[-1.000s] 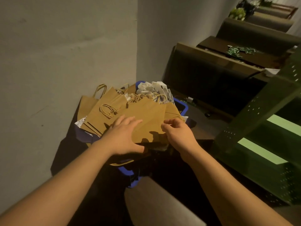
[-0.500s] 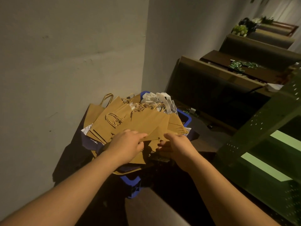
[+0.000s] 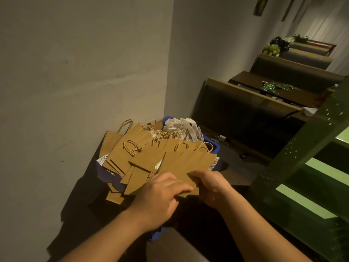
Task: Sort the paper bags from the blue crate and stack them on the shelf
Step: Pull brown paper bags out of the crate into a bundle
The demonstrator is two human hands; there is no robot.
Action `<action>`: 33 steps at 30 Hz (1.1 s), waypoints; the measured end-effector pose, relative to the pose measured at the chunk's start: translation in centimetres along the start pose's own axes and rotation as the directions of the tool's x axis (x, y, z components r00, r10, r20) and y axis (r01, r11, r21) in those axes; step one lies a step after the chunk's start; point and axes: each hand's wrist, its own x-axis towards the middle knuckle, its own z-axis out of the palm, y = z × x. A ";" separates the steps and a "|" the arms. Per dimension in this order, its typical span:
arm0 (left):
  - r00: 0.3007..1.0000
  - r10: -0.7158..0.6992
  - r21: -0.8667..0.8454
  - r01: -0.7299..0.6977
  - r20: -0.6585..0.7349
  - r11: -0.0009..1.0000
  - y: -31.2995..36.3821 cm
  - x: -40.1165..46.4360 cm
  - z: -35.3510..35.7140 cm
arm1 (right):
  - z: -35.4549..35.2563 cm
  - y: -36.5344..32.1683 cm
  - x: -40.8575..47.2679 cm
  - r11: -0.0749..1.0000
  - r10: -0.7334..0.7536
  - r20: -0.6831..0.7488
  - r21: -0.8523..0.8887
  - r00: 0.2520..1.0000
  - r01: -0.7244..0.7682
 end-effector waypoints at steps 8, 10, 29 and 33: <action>0.692 -0.596 -0.490 0.385 -0.408 0.782 -0.9 -0.7 0.1 | -1.6 0.6 -0.1 0.983 -0.143 -0.001 0.117 0.990 0.142; 0.539 -0.813 -0.716 0.478 -0.219 0.509 -1.2 0.3 -0.3 | -2.0 0.8 -0.4 0.976 -0.171 0.010 0.136 0.985 0.168; 0.697 -0.614 -0.802 0.573 0.371 0.166 0.9 2.3 0.1 | -3.6 2.4 -0.9 0.976 -0.211 -0.042 0.051 0.977 0.213; 0.734 -0.549 -0.699 0.631 0.399 0.337 1.5 2.4 1.5 | -3.1 3.3 -0.8 0.959 -0.244 -0.022 0.140 0.969 0.245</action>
